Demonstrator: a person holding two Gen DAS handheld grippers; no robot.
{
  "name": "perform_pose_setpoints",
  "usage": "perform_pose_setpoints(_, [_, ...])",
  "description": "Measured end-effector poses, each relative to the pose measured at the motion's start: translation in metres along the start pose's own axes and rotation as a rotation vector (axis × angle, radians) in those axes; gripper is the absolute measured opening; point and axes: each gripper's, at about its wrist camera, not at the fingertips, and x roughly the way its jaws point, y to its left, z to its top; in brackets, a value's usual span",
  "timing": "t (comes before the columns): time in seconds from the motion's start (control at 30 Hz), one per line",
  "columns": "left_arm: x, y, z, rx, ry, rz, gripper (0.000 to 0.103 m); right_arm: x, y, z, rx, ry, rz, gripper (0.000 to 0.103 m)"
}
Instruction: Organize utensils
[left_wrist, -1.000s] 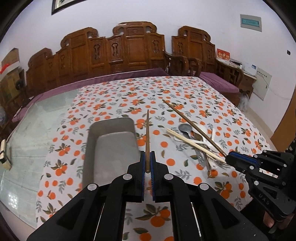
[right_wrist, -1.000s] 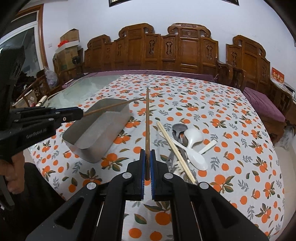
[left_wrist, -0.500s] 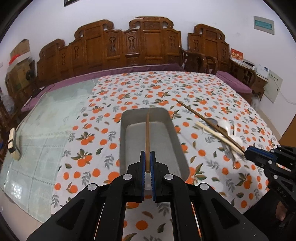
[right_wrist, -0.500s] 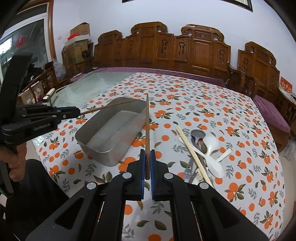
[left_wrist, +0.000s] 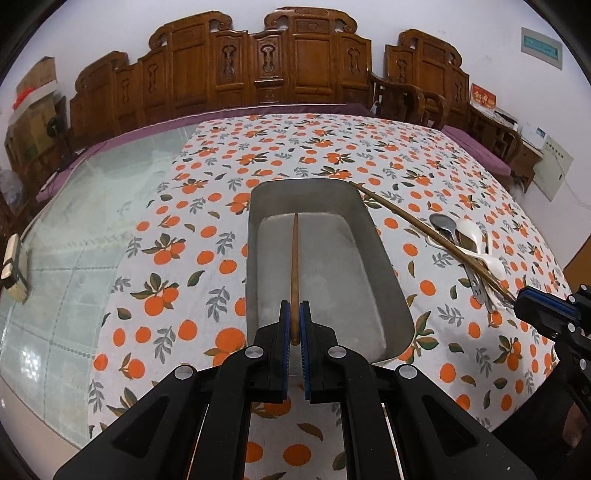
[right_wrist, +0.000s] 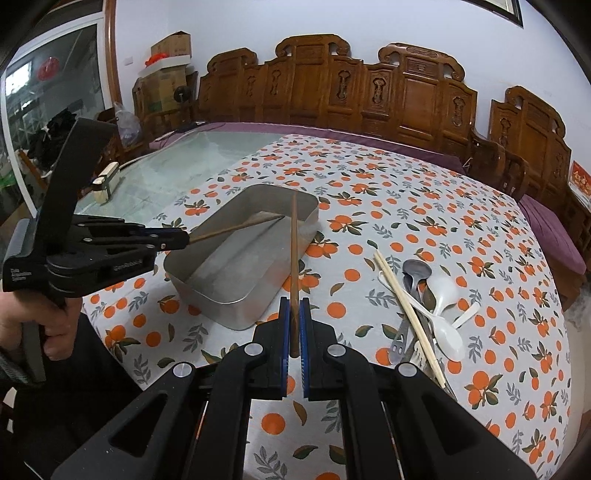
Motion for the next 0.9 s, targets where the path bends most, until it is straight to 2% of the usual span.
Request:
perform_pose_setpoints(0.13, [0.001, 0.002, 0.002, -0.006, 0.013, 0.006, 0.004, 0.002, 0.004, 0.003, -0.003, 0.004, 0.01, 0.006])
perform_pose_setpoints(0.43, [-0.01, 0.019, 0.005, -0.032, -0.014, 0.021, 0.006, 0.015, 0.017, 0.014, -0.018, 0.018, 0.034, 0.006])
perform_pose_setpoints(0.5, [-0.014, 0.025, 0.005, -0.038, -0.022, 0.027, 0.012, 0.021, 0.021, 0.018, -0.021, 0.021, 0.04, 0.006])
perform_pose_setpoints(0.6, [-0.021, 0.032, 0.006, -0.039, -0.038, 0.038, 0.016, 0.028, 0.027, 0.025, -0.026, 0.026, 0.045, 0.006])
perform_pose_setpoints(0.9, [-0.034, 0.045, 0.006, -0.051, -0.06, 0.054, 0.018, 0.069, 0.041, 0.045, -0.036, 0.069, 0.028, 0.006])
